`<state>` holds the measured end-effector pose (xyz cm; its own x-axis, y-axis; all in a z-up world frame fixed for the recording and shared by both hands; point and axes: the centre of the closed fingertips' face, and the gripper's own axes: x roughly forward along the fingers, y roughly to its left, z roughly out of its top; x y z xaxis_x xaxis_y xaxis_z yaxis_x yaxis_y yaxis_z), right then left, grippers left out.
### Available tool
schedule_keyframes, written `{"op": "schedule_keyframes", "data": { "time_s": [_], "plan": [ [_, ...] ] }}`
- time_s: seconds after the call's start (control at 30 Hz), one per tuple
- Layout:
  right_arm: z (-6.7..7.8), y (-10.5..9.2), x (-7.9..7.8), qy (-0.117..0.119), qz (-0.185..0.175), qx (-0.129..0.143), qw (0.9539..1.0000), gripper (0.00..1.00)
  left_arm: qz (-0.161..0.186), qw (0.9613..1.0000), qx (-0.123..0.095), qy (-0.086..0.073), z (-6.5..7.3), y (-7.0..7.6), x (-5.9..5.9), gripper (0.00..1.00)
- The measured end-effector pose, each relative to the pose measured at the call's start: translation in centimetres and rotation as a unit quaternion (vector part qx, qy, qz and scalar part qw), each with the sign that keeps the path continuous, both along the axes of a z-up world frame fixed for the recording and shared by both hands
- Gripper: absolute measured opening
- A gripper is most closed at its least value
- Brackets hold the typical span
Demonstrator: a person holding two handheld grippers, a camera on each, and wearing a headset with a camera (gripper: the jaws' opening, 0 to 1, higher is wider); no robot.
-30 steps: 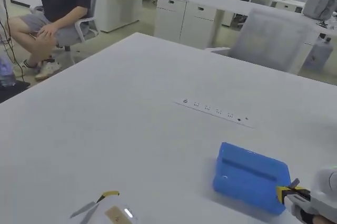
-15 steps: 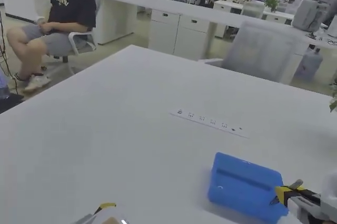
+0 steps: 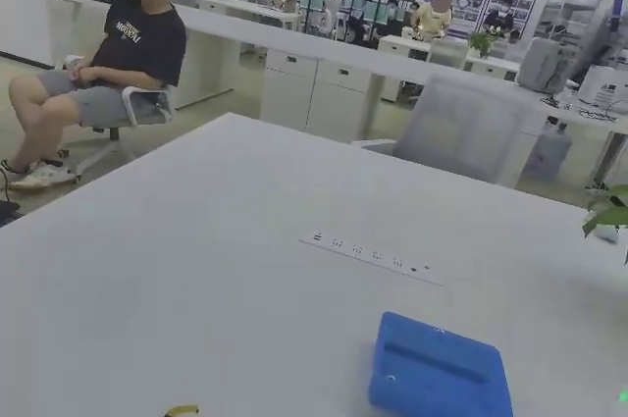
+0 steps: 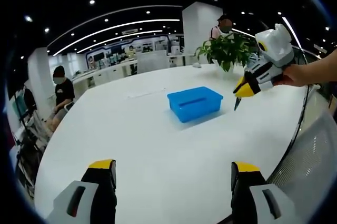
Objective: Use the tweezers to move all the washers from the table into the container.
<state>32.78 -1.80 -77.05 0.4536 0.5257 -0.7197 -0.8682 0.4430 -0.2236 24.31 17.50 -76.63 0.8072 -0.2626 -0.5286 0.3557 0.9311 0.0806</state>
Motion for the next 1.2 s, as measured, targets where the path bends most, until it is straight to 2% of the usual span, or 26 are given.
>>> {"op": "schedule_keyframes", "data": {
  "time_s": [0.07, 0.17, 0.2, 0.27, 0.3, 0.37, 0.4, 0.43, 0.5, 0.63, 0.9, 0.97, 1.0, 1.07, 1.1, 1.2],
  "plan": [
    [-1.2, 0.1, -1.2, 0.010, 0.036, -0.034, 0.9987, 0.02, 0.001, 1.0000, 0.000, -0.001, 0.0, 0.1, 0.0, 0.92],
    [-2.6, 0.5, -2.5, 0.030, 0.072, -0.062, 0.9950, 0.02, 0.002, 1.0000, 0.000, -0.002, 0.1, 0.1, 0.0, 0.92],
    [-3.3, 0.4, -2.8, 0.033, 0.088, -0.084, 0.9920, 0.02, 0.002, 1.0000, 0.001, -0.002, 0.1, 0.1, 0.0, 0.92],
    [-4.4, 0.6, -3.1, 0.033, 0.112, -0.110, 0.9871, 0.02, 0.003, 1.0000, 0.002, -0.003, 0.1, 0.1, 0.0, 0.92],
    [-4.9, 0.7, -3.4, 0.040, 0.120, -0.116, 0.9851, 0.02, 0.003, 1.0000, 0.003, -0.003, 0.1, 0.2, 0.0, 0.92],
    [-5.6, 1.0, -3.8, 0.053, 0.129, -0.123, 0.9825, 0.02, 0.004, 1.0000, 0.004, -0.003, 0.0, 0.2, 0.0, 0.92],
    [-5.4, 1.8, -3.8, 0.046, 0.136, -0.111, 0.9833, 0.02, 0.005, 1.0000, 0.005, -0.002, 0.0, 0.2, 0.0, 0.91],
    [-5.6, 1.9, -3.8, 0.053, 0.136, -0.120, 0.9820, 0.02, 0.005, 1.0000, 0.005, -0.001, 0.0, 0.3, 0.0, 0.91],
    [-6.0, 2.6, -3.8, 0.050, 0.159, -0.134, 0.9768, 0.02, 0.004, 1.0000, 0.005, 0.000, -0.1, 0.2, 0.0, 0.91],
    [-6.8, 3.9, -4.1, 0.055, 0.186, -0.146, 0.9701, 0.02, -0.001, 1.0000, 0.009, 0.003, -0.2, 0.0, -0.1, 0.91],
    [-8.7, 4.5, -5.0, 0.076, 0.253, -0.183, 0.9470, 0.03, -0.001, 0.9999, 0.009, 0.007, -0.4, 0.1, -0.1, 0.91],
    [-9.3, 4.2, -5.4, 0.095, 0.260, -0.198, 0.9402, 0.03, -0.001, 0.9999, 0.009, 0.008, -0.4, 0.1, -0.1, 0.91],
    [-9.6, 4.2, -5.5, 0.099, 0.260, -0.198, 0.9397, 0.03, -0.001, 0.9999, 0.010, 0.008, -0.4, 0.1, -0.1, 0.91],
    [-9.9, 4.2, -5.8, 0.105, 0.269, -0.206, 0.9351, 0.03, -0.001, 0.9999, 0.011, 0.009, -0.5, 0.1, -0.1, 0.91],
    [-9.8, 4.2, -5.7, 0.102, 0.266, -0.206, 0.9364, 0.03, -0.001, 0.9999, 0.012, 0.010, -0.5, 0.1, -0.1, 0.91],
    [-9.7, 4.1, -5.7, 0.106, 0.266, -0.208, 0.9353, 0.03, -0.002, 0.9998, 0.013, 0.011, -0.6, 0.1, -0.1, 0.91]
  ]
}}
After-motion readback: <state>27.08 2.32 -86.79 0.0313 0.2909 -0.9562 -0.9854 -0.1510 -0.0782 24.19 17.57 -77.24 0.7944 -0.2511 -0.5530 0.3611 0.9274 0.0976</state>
